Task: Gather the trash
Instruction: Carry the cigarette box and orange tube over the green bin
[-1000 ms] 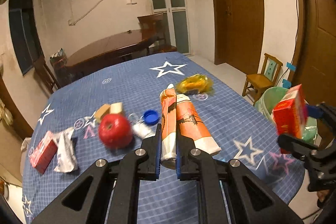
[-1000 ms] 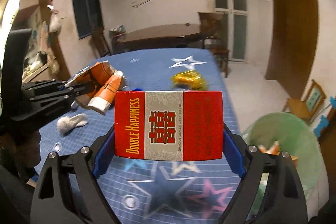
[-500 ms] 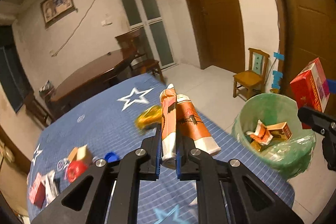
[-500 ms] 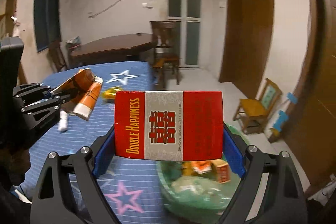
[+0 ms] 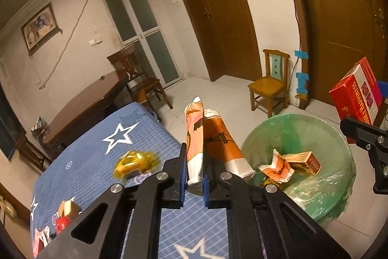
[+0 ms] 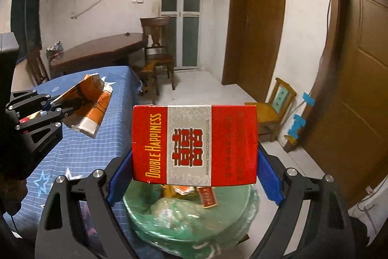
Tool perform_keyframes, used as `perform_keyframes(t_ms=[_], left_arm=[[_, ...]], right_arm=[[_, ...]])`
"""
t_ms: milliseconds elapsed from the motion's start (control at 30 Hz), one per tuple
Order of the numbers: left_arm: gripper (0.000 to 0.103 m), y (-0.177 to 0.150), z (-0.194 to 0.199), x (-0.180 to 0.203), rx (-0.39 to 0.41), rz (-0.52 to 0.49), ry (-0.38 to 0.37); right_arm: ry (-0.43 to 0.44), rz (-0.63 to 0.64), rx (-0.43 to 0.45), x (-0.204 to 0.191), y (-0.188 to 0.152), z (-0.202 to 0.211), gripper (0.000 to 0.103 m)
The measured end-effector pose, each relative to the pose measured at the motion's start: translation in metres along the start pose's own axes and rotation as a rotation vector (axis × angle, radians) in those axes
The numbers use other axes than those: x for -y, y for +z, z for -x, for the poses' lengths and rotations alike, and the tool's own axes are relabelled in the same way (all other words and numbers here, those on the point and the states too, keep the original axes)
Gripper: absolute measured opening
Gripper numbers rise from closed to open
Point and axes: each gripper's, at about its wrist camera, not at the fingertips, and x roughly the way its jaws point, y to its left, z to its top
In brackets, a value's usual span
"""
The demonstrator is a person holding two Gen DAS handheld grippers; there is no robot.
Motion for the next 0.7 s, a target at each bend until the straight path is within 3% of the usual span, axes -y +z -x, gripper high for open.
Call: perform_keyframes(t_ms=[700], left_arm=[[0.012,0.004,-0.028,0.019,-0.017,-0.028,-0.033]], right_arm=[[-0.060,0.010,-0.029,0.011,-0.002,-0.007,0.085]])
